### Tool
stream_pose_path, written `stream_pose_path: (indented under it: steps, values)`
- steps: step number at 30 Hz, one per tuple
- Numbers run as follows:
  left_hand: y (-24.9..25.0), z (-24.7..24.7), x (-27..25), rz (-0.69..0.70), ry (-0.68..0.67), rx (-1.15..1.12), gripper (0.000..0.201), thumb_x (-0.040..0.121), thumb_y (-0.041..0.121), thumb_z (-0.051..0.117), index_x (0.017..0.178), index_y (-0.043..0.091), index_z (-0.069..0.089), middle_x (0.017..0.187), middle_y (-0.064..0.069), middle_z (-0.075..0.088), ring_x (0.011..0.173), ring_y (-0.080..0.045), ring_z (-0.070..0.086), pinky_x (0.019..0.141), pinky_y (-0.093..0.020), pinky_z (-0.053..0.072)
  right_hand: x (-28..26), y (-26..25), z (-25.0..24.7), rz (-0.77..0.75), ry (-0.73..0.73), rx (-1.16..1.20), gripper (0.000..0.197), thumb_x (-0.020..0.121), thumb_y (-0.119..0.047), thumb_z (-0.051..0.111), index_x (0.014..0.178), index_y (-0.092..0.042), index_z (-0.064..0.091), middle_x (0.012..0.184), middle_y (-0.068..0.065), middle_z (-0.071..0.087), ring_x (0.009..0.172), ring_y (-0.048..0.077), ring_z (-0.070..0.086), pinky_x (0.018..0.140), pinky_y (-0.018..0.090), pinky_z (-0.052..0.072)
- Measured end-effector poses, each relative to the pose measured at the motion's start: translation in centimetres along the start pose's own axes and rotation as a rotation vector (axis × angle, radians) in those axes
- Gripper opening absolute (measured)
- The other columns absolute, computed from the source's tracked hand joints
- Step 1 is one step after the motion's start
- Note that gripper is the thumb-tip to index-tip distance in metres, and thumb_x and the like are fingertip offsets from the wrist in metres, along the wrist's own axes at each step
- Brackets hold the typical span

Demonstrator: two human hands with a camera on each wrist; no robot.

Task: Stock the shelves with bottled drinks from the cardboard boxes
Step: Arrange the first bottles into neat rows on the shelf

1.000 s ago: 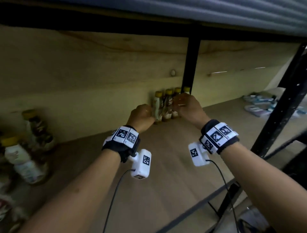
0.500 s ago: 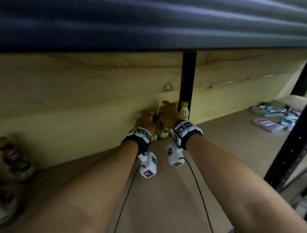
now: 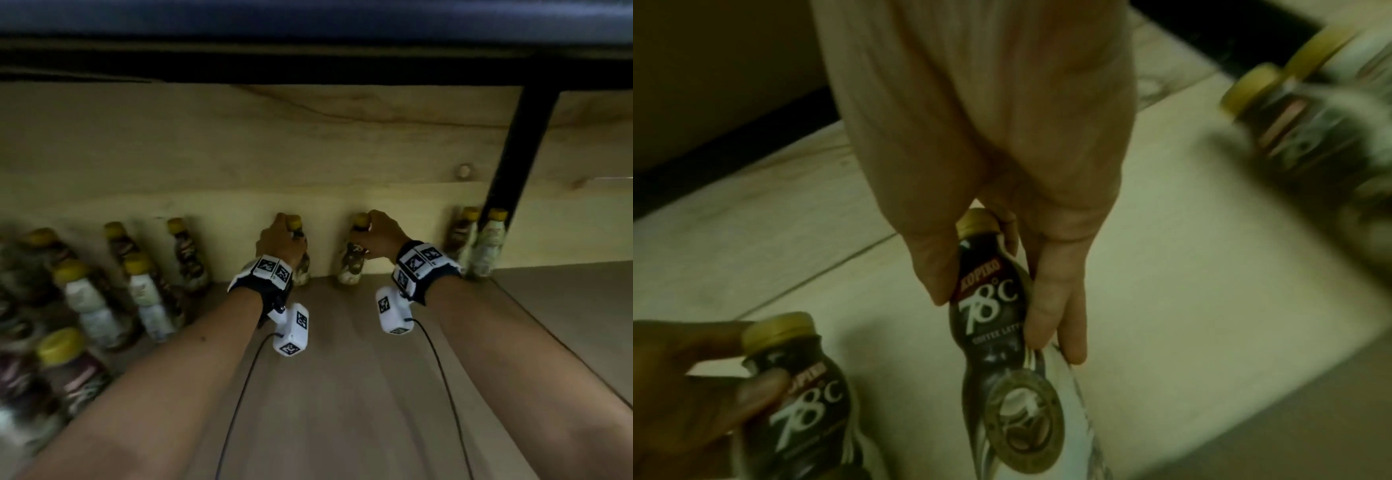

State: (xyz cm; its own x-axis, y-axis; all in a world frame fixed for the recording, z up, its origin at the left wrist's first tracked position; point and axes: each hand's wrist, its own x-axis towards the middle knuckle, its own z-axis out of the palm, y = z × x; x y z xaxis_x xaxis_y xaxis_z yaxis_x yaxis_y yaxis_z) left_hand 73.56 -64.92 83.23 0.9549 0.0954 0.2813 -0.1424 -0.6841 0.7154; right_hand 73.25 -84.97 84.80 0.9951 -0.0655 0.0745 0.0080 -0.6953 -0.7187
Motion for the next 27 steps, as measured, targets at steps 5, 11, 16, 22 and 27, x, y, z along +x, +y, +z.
stream_pose_path:
  steps: [5,11,16,22,27]
  values:
    - [-2.7,-5.2,1.1,-0.048,-0.045,0.166,0.042,0.090,0.020,0.057,0.128,0.011,0.044,0.116,-0.017,0.059,0.100,-0.040,0.059,0.074,-0.038,0.049,0.5,-6.3,6.8,-0.177,-0.086,-0.013,0.060,0.089,-0.028,0.068,0.139,-0.009,0.041,0.136,0.013,0.051,0.122,0.033,0.052,0.087,0.034,0.046]
    - [-4.5,-7.4,1.6,-0.044,-0.023,0.251,0.038,0.092,0.016,0.055,0.127,0.007,0.043,0.116,-0.020,0.058,0.101,-0.040,0.058,0.072,-0.033,0.044,0.6,-9.4,10.2,-0.209,-0.092,-0.071,0.052,0.093,-0.024,0.060,0.137,-0.006,0.040,0.136,0.019,0.051,0.122,0.038,0.051,0.099,0.046,0.047]
    - [-5.1,-7.6,2.0,-0.028,-0.028,0.290,0.044,0.093,0.019,0.053,0.133,0.008,0.039,0.117,-0.020,0.057,0.101,-0.041,0.057,0.069,-0.033,0.042,0.5,-8.9,9.6,-0.177,-0.081,-0.135,0.066,0.097,-0.022,0.054,0.146,0.005,0.019,0.137,0.024,0.047,0.120,0.041,0.052,0.091,0.042,0.048]
    - [-5.7,-6.9,1.5,-0.043,0.030,0.285,0.046,0.095,0.019,0.047,0.138,0.007,0.037,0.123,-0.021,0.057,0.110,-0.041,0.056,0.072,-0.033,0.039,0.2,-8.2,9.5,-0.170,-0.060,-0.185,0.072,0.097,-0.026,0.054,0.149,0.004,0.013,0.136,0.026,0.047,0.118,0.042,0.053,0.090,0.043,0.049]
    - [-5.6,-7.3,1.6,-0.070,-0.018,0.284,0.042,0.095,0.024,0.052,0.131,0.005,0.043,0.128,-0.019,0.054,0.113,-0.039,0.054,0.078,-0.034,0.042,-0.2,-9.0,9.7,-0.153,-0.056,-0.204,0.070,0.098,-0.022,0.053,0.148,0.006,0.014,0.140,0.027,0.044,0.123,0.042,0.050,0.097,0.043,0.047]
